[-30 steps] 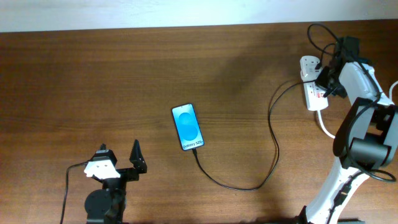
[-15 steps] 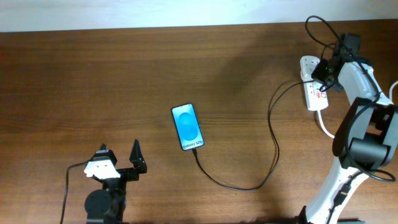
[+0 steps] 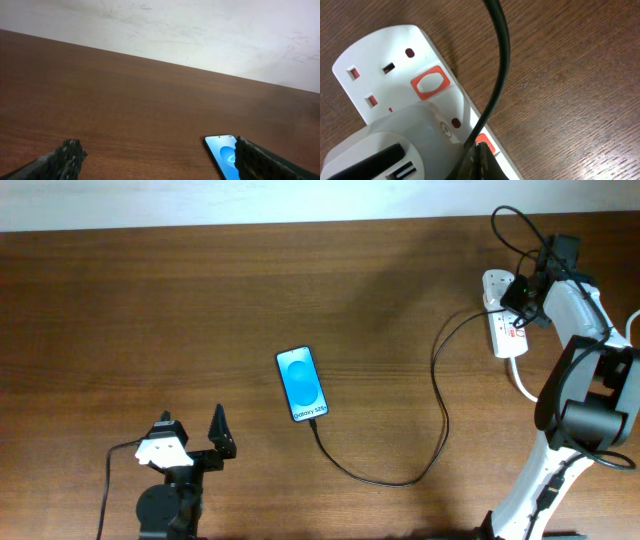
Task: Plug charger to phone and switch on socket
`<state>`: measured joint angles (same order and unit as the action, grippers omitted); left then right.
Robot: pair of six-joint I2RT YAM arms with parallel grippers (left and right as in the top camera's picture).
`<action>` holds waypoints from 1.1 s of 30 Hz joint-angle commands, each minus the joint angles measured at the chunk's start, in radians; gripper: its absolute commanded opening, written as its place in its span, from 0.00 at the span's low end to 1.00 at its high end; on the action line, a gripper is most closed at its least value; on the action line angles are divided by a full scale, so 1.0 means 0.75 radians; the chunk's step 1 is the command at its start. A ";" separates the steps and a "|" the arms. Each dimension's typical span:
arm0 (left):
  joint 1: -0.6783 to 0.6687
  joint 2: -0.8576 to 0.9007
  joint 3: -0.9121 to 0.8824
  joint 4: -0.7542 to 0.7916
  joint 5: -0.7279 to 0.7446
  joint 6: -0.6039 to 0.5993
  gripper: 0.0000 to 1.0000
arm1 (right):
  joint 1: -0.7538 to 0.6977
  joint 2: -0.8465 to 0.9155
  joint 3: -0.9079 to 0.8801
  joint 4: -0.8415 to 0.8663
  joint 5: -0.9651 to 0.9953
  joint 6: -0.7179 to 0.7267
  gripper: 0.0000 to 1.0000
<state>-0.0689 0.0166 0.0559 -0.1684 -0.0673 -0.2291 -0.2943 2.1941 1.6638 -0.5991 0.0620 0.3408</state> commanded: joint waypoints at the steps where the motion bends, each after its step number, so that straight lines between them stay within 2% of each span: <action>1: 0.008 -0.006 -0.010 0.004 -0.001 -0.008 0.99 | 0.009 0.028 -0.015 -0.008 -0.043 0.009 0.04; 17: 0.008 -0.006 -0.010 0.004 -0.001 -0.008 0.99 | 0.018 0.029 -0.052 -0.023 -0.043 0.009 0.04; 33: 0.008 -0.006 -0.010 0.004 -0.001 -0.008 0.99 | 0.121 0.031 -0.060 0.008 -0.043 0.004 0.04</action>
<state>-0.0689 0.0166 0.0559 -0.1684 -0.0673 -0.2291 -0.2668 2.1944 1.6470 -0.5884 0.1272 0.3405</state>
